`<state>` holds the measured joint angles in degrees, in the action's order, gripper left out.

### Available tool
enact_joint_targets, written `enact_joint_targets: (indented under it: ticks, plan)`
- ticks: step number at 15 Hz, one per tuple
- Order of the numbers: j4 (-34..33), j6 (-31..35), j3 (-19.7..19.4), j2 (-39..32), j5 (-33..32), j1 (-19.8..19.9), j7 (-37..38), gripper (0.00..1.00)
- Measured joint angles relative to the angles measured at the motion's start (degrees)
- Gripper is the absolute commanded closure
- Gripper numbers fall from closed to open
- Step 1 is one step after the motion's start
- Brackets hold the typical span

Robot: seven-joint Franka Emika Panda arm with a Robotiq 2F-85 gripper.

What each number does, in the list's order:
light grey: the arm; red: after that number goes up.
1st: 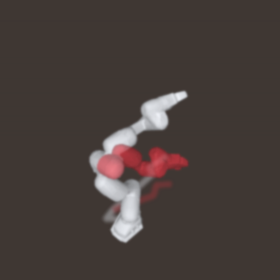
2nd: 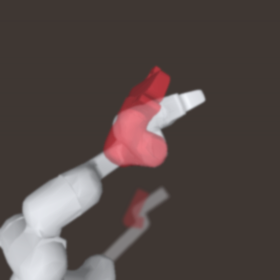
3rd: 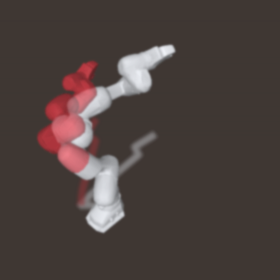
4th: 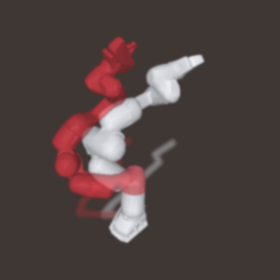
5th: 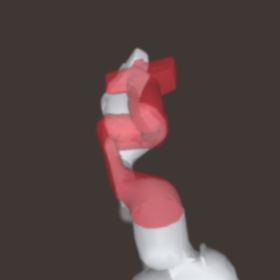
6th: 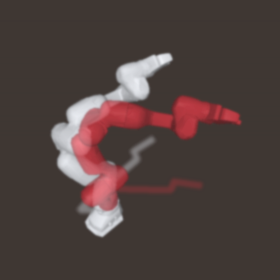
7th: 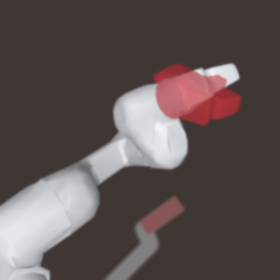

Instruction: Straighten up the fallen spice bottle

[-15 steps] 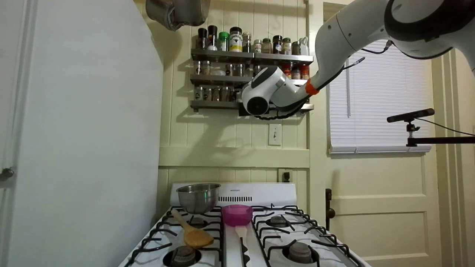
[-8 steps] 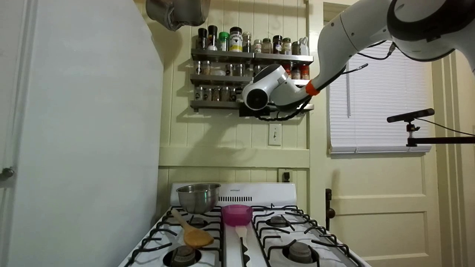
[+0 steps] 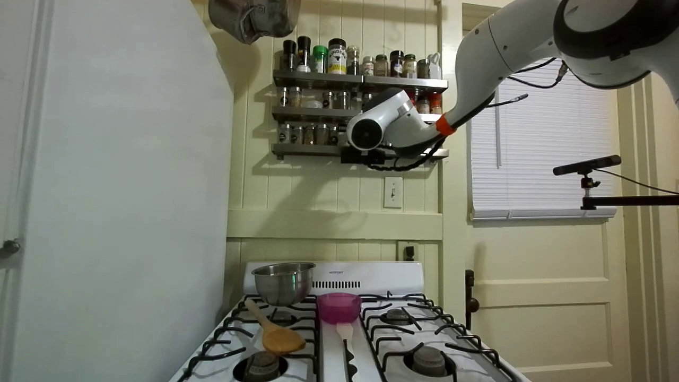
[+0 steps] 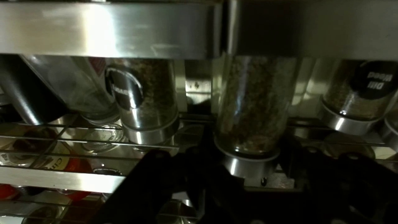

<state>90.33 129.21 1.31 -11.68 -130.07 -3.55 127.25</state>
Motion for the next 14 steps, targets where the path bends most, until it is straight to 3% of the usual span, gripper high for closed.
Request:
enact_joint_targets:
  ticks: [7, 14]
  plan:
    - [-1.85, 2.8, 0.33, -0.51, 2.29, 1.07, -1.06, 0.74]
    - [-6.49, 11.07, 0.33, -1.4, 12.67, 3.01, -9.2, 0.74]
